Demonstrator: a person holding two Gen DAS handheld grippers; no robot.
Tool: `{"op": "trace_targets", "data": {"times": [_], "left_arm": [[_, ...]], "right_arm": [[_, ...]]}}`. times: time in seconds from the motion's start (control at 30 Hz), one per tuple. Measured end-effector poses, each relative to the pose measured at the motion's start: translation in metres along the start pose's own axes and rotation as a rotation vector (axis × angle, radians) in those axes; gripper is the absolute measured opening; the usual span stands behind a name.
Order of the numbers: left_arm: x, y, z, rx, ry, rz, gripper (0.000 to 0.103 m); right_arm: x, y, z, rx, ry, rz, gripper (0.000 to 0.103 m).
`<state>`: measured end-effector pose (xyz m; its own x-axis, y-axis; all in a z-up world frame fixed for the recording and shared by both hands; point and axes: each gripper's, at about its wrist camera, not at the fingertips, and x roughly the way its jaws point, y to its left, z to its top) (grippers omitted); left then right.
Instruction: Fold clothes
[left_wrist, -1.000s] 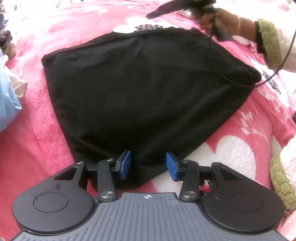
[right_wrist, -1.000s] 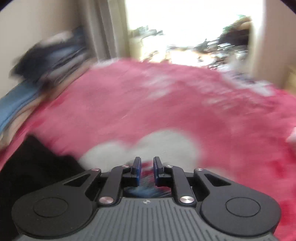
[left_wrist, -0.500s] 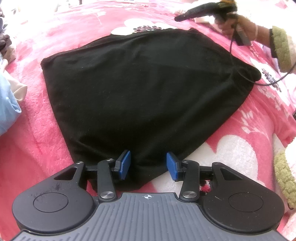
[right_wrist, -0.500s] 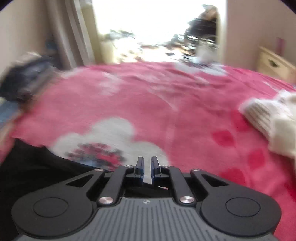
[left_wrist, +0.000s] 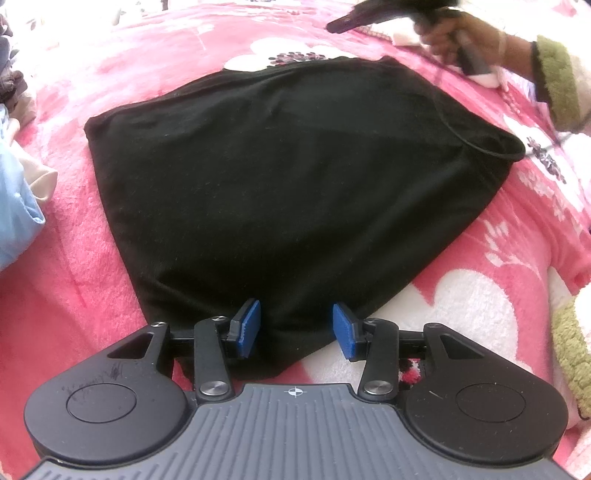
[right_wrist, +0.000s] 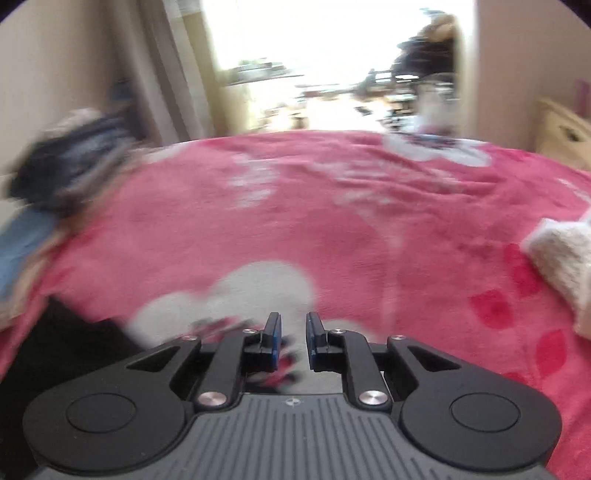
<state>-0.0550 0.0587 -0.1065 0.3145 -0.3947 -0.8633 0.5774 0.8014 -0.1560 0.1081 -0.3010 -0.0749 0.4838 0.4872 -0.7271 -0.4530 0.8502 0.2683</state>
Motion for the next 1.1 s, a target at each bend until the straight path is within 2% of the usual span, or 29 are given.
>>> {"op": "trace_targets", "data": {"times": [0.13, 0.17, 0.23, 0.27, 0.33, 0.4, 0.5, 0.6, 0.67, 0.73, 0.77, 0.83, 0.9, 0.97, 1.07, 1.1], "left_arm": [[0.000, 0.002, 0.000, 0.002, -0.003, -0.006, 0.044], [0.000, 0.002, -0.001, 0.004, -0.004, -0.007, 0.044], [0.000, 0.002, -0.001, 0.008, -0.007, -0.006, 0.044], [0.000, 0.002, -0.001, 0.010, -0.007, -0.004, 0.044], [-0.001, 0.001, -0.001, 0.006, -0.010, -0.001, 0.044], [-0.001, 0.001, -0.002, 0.000, -0.014, 0.003, 0.044], [-0.001, 0.000, -0.002, -0.007, -0.020, 0.008, 0.044], [-0.001, 0.000, -0.002, -0.009, -0.021, 0.008, 0.044], [-0.001, 0.000, -0.002, -0.005, -0.023, 0.006, 0.044], [-0.002, 0.000, -0.002, 0.003, -0.024, 0.007, 0.044], [-0.002, 0.000, -0.002, 0.004, -0.026, 0.008, 0.044], [-0.003, -0.001, -0.003, 0.007, -0.028, 0.010, 0.044], [-0.003, -0.001, -0.003, 0.007, -0.029, 0.011, 0.044], [-0.003, -0.001, -0.003, 0.009, -0.029, 0.012, 0.044], [-0.004, -0.002, -0.003, 0.014, -0.029, 0.015, 0.045], [-0.004, -0.002, -0.003, 0.016, -0.028, 0.016, 0.045]], "right_arm": [[-0.003, -0.005, 0.001, 0.029, 0.001, 0.022, 0.022], [0.003, -0.008, -0.005, 0.021, 0.030, -0.005, 0.022], [0.014, -0.026, -0.014, 0.057, 0.067, -0.181, 0.017], [0.006, -0.042, -0.016, 0.143, 0.022, -0.210, 0.016], [-0.020, -0.066, -0.014, 0.295, -0.079, -0.351, 0.022], [-0.049, -0.068, -0.015, 0.307, -0.152, -0.335, 0.022], [-0.069, -0.029, -0.028, 0.191, -0.114, -0.173, 0.022], [-0.065, 0.034, -0.065, 0.003, 0.014, -0.017, 0.022], [-0.060, 0.063, -0.101, -0.107, 0.106, 0.002, 0.022], [-0.065, 0.057, -0.133, -0.130, 0.141, -0.094, 0.020], [-0.076, 0.043, -0.143, -0.071, 0.109, -0.128, 0.020], [-0.107, 0.009, -0.153, 0.161, 0.049, -0.285, 0.022], [-0.130, 0.003, -0.156, 0.194, 0.002, -0.398, 0.024], [-0.136, 0.024, -0.148, 0.147, -0.029, -0.363, 0.024], [-0.113, 0.079, -0.142, 0.014, -0.057, -0.225, 0.023], [-0.104, 0.094, -0.146, -0.038, -0.041, -0.192, 0.020]]}}
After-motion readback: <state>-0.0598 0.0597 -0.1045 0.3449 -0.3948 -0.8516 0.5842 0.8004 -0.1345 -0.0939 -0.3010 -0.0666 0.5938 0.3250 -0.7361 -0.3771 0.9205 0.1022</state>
